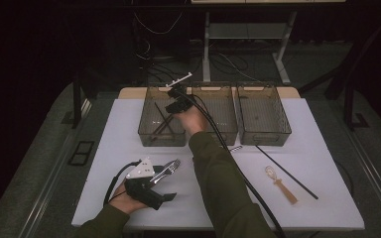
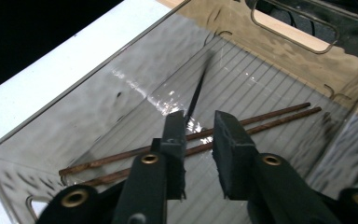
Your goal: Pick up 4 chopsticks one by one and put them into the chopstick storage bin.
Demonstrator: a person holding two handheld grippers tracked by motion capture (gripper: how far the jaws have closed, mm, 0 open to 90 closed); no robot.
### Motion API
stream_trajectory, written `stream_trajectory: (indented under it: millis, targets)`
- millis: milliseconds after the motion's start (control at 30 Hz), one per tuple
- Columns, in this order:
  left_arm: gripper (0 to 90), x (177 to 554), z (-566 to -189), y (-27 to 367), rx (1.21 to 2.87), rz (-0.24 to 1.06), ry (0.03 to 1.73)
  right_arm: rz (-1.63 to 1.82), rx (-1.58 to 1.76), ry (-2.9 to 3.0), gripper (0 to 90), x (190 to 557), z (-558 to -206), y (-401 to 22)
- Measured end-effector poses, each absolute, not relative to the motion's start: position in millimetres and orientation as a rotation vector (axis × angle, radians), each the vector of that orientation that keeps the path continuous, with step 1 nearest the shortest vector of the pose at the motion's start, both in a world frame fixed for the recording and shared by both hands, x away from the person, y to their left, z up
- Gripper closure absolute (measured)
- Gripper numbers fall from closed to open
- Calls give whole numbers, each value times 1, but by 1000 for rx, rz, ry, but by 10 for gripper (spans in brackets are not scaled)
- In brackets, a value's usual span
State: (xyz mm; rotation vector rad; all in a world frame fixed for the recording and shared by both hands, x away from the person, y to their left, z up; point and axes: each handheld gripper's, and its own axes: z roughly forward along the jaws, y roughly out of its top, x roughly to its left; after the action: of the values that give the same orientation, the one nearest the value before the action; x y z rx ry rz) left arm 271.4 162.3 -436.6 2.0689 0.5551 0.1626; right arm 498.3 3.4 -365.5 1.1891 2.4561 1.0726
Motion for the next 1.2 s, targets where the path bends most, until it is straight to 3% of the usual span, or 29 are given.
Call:
stream_trajectory:
  millis: [567, 1200]
  targets:
    - [0, 270, -437, 163, 2064, 162, 577, 1221, 1169, 2423, 426, 472, -345, -56]
    - [0, 271, -438, 166, 2068, 167, 586, 1224, 1099, 2409, 225, 426, -346, -153]
